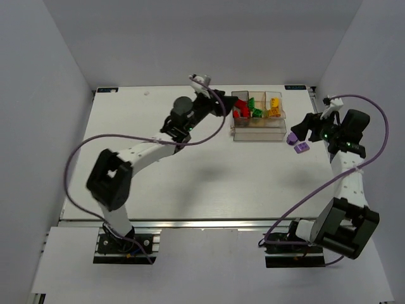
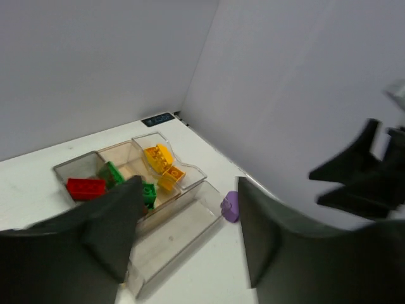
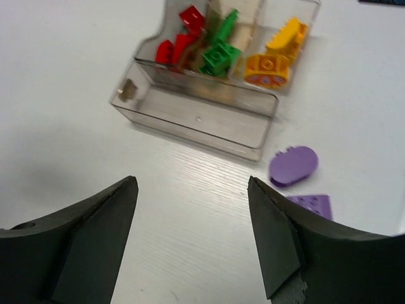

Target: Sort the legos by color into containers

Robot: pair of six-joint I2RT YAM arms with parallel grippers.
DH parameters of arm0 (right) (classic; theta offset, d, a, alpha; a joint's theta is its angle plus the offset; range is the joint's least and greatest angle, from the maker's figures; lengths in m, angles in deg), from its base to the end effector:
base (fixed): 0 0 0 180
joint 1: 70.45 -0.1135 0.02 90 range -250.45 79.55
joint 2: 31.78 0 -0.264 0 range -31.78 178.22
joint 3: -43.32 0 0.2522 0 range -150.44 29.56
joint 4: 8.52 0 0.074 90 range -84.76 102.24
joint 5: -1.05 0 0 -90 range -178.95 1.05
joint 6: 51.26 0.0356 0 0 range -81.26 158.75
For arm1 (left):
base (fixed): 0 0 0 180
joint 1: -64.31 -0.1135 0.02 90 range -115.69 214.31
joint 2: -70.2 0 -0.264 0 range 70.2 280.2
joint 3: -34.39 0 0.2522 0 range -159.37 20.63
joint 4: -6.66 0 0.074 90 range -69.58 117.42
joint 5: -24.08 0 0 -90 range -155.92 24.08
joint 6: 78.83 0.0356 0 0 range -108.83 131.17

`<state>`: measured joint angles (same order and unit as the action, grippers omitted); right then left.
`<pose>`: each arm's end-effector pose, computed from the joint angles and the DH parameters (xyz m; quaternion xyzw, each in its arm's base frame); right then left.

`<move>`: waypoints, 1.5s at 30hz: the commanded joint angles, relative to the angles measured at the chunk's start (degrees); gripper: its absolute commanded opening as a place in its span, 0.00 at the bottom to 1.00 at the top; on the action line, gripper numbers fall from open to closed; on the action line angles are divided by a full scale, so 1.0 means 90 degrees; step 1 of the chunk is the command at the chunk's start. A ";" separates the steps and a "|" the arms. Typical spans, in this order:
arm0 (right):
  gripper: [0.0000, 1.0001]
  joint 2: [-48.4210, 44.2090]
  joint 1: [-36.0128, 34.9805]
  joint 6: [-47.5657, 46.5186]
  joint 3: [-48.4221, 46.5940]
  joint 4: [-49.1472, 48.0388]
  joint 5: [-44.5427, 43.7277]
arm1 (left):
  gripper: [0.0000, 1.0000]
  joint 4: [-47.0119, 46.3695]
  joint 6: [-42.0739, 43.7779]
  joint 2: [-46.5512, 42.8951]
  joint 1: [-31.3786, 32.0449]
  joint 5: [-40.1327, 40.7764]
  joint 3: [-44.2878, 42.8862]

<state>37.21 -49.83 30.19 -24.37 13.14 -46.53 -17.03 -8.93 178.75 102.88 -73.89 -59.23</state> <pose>0.2610 -0.0725 0.3151 -0.1170 0.7939 0.1623 0.5742 0.3532 -0.2879 0.3154 0.1563 0.6326 -0.4104 0.6379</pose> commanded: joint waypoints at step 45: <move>0.80 0.4170 -0.0621 0.2991 -0.2377 0.2023 -0.5367 | 0.90 0.5402 0.0993 -0.5216 -0.0438 0.2575 0.2808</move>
<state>77.62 -55.38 51.21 -45.88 33.64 -94.16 31.60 -0.60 133.60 98.94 -51.53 -34.20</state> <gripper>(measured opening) 0.791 0.897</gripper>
